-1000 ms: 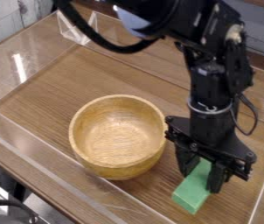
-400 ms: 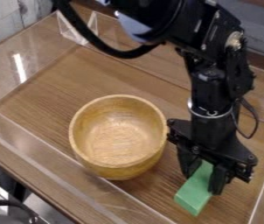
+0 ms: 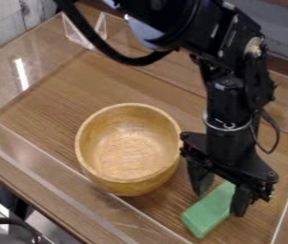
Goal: Remove the green block from inside the brown bowl and put it on the table
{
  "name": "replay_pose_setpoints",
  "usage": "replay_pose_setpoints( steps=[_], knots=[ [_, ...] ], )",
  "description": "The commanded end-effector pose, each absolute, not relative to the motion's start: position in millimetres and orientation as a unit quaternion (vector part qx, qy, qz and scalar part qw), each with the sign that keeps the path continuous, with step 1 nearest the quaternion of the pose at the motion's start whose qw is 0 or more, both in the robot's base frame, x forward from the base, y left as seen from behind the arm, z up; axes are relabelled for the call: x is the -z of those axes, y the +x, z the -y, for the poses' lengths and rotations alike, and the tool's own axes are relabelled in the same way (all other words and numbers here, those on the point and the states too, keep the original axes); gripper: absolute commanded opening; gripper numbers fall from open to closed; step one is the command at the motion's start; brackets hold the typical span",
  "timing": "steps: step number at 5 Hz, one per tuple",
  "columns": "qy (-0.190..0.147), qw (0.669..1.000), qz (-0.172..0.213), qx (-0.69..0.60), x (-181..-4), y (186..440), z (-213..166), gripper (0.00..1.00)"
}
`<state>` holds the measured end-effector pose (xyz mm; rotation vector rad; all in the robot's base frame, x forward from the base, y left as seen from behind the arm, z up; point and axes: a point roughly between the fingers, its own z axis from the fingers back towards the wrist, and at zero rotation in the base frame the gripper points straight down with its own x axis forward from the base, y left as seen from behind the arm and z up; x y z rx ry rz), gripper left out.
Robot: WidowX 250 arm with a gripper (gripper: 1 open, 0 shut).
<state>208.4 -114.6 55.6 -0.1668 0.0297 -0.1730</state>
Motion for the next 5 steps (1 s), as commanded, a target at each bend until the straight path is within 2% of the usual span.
replay_pose_setpoints(
  steps=[1,2,3,4,5],
  knots=[
    [-0.092,0.992,0.008,0.084,-70.9,220.1,112.7,1.0],
    [-0.094,0.992,0.008,0.081,-79.2,224.4,106.2,1.0],
    [-0.093,0.993,0.019,0.067,-102.3,235.7,85.3,1.0],
    [-0.089,0.994,0.042,0.037,-144.8,260.2,45.6,1.0],
    [-0.072,0.995,0.069,0.013,-177.8,288.7,-4.3,1.0]
  ],
)
